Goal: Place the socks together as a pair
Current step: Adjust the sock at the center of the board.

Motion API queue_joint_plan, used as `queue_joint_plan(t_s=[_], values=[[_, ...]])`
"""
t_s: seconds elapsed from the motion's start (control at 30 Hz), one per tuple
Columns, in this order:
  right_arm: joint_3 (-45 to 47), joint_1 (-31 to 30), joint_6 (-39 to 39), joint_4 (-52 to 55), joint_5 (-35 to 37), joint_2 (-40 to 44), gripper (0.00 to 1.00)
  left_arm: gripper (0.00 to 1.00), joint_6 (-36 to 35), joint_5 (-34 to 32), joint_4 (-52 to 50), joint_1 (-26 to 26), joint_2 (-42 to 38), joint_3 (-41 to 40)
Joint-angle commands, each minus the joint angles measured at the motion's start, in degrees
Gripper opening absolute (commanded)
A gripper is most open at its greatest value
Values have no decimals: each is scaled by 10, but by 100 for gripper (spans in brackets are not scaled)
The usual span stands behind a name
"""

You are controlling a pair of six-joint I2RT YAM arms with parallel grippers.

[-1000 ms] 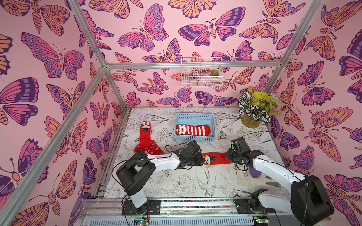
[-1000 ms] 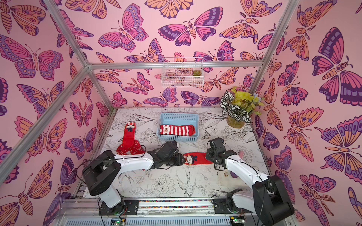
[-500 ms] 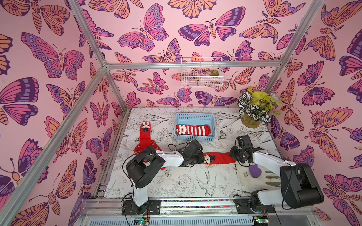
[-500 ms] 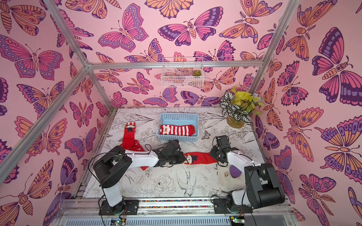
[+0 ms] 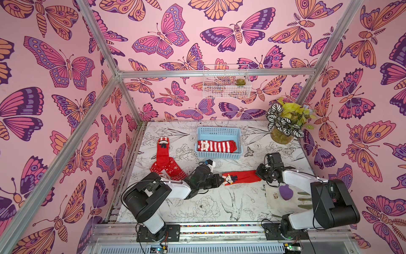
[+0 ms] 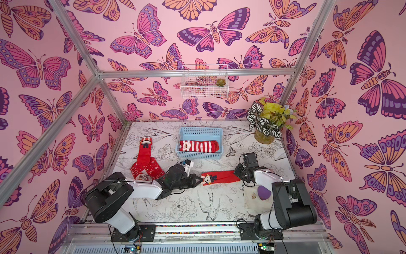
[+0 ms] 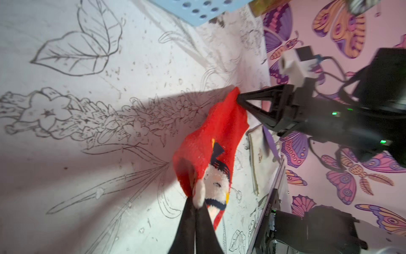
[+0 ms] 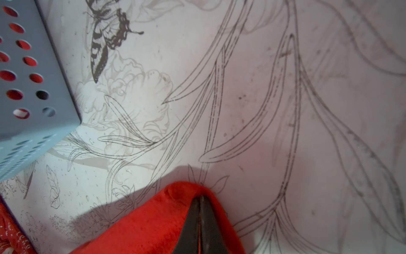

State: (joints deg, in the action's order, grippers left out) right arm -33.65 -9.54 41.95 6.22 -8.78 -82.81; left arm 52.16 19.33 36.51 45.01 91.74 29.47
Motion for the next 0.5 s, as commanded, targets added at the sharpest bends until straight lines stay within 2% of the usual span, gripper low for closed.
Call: queue_joint_plan(t_s=[0.0,0.07,0.13,0.3,0.4,0.47], values=[[1,-29,-15,8,9,-5,9,3,1,12,67,-3,-30,-38],[-12,-64,-21,23,26,-16,9,3,1,12,40,-4,-45,-45],[-18,-97,-17,27,45,-22,9,2,-28,-33,-16,-10,-59,-46],[-15,-151,3,10,52,-19,10,0,-59,-59,-120,-38,-111,-63],[-17,-182,2,1,69,-3,11,0,-95,-67,-219,-58,-150,-53],[-20,-197,1,0,74,10,12,6,-122,-80,-280,-63,-174,-44]])
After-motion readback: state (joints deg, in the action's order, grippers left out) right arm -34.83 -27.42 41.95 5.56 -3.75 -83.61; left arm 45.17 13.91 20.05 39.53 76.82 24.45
